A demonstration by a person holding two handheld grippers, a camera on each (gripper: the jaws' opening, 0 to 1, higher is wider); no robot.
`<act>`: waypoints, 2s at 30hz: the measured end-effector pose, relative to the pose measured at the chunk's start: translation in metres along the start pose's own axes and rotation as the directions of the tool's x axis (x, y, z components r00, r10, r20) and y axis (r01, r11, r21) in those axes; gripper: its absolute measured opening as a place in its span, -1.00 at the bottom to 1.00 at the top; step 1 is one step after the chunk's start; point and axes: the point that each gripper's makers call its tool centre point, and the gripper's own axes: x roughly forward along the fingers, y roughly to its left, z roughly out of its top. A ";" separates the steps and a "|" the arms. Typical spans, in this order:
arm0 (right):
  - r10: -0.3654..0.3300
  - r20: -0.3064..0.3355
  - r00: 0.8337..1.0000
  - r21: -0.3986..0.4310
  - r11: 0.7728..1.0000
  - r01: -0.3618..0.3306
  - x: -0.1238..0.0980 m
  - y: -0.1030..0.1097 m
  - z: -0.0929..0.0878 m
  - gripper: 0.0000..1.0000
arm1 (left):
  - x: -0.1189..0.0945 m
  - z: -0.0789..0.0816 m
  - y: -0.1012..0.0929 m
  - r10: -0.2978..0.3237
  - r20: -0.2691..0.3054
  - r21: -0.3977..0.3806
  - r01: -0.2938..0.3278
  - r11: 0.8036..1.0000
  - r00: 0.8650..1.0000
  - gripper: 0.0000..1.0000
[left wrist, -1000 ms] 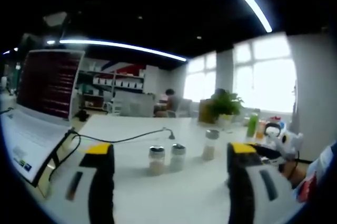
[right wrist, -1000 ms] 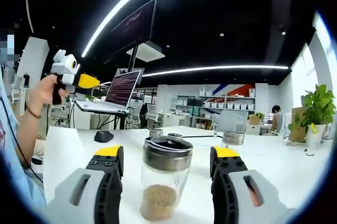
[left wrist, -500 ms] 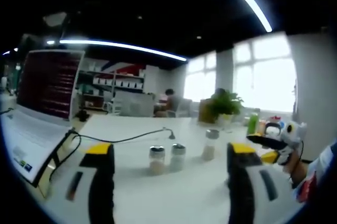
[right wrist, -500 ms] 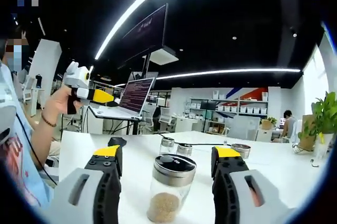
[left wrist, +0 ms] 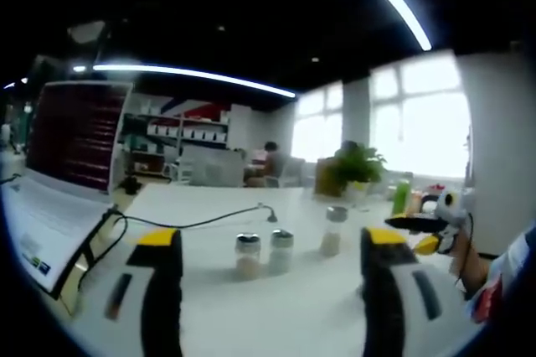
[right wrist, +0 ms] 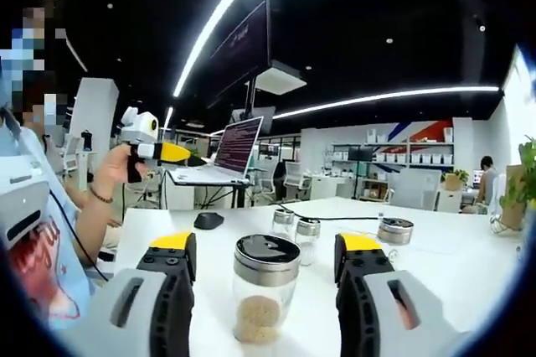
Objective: Rotate the seasoning bottle until the label or dispensing opening points toward the visible target arrow and the bottle remains upright within the marked orientation range
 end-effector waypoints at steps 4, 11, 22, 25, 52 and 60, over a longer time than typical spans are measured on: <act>0.063 -0.004 0.998 0.026 0.998 -0.063 -0.001 -0.001 -0.007 0.29 | 0.000 -0.001 -0.001 -0.005 -0.003 0.001 0.005 1.000 1.000 0.86; 0.139 0.032 0.990 0.107 0.984 -0.142 -0.001 0.000 -0.011 0.14 | 0.000 -0.001 -0.001 -0.009 -0.002 -0.004 0.009 1.000 1.000 0.86; 0.133 0.021 0.991 0.087 0.987 -0.134 0.007 -0.002 -0.013 0.02 | 0.002 -0.003 -0.004 -0.016 -0.011 -0.001 0.016 1.000 1.000 0.86; 0.129 0.035 0.991 0.134 0.982 -0.133 0.008 -0.004 -0.015 -0.12 | 0.002 -0.004 -0.005 -0.013 -0.009 -0.001 0.013 1.000 1.000 0.86; 0.109 0.060 0.992 0.162 0.980 -0.118 0.009 -0.005 -0.018 -0.29 | 0.004 -0.004 -0.007 -0.021 -0.005 -0.012 0.021 1.000 1.000 0.86; 0.092 0.052 0.994 0.151 0.984 -0.099 0.009 -0.004 -0.019 -0.29 | 0.004 -0.005 -0.005 -0.019 -0.008 -0.007 0.018 1.000 1.000 0.86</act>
